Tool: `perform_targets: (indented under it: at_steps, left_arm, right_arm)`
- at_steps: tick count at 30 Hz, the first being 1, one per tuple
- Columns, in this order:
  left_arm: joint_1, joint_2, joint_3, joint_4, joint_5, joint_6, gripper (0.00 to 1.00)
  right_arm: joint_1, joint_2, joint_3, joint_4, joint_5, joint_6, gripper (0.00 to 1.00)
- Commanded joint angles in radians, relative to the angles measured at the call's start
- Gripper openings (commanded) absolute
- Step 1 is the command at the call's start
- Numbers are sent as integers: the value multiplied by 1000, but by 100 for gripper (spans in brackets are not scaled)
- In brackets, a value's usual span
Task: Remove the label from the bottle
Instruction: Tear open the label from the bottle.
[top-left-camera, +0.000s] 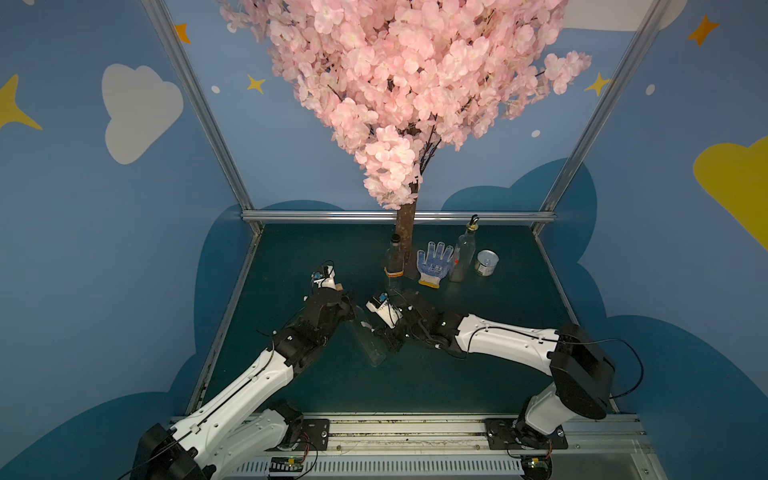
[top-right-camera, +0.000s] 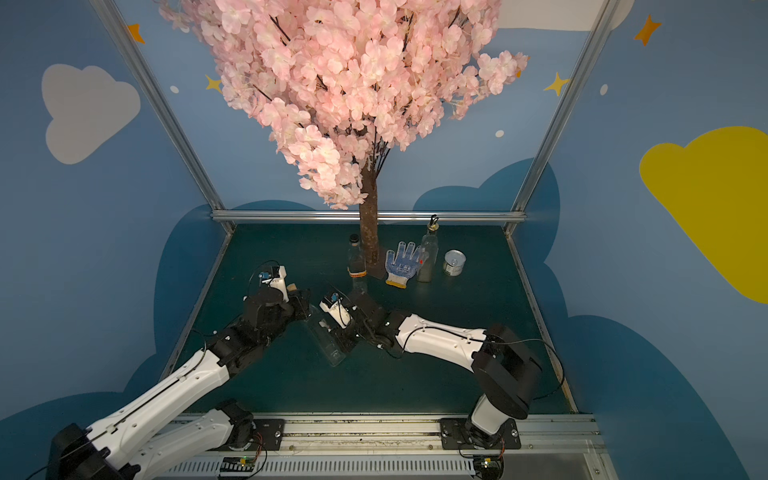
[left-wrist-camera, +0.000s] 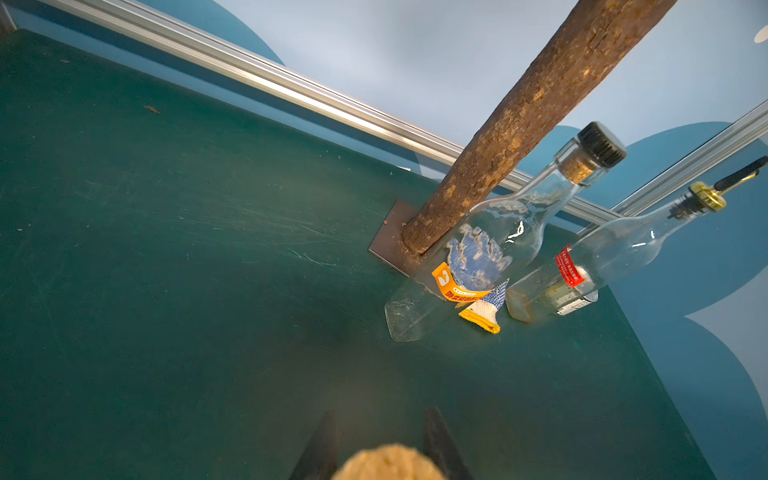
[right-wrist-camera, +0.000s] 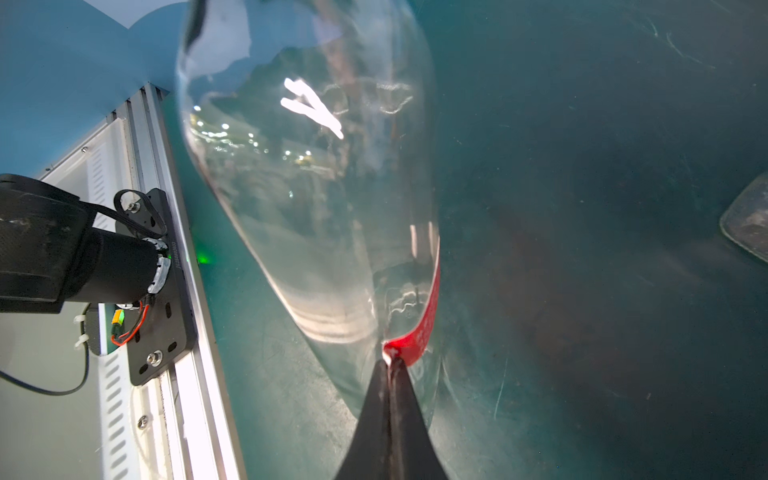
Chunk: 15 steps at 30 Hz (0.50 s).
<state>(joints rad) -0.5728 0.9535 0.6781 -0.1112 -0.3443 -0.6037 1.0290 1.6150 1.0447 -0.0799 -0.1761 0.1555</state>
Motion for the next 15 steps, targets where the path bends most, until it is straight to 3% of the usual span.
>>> perform_targets:
  at_steps: [1, 15]
  left_arm:
    - [-10, -6, -17, -64, 63, 53, 2]
    - [-8, -15, -27, -64, 66, 70, 2]
  right_arm:
    - [-13, -8, 3, -23, 85, -2, 0]
    - [-24, -12, -8, -36, 104, 11, 0]
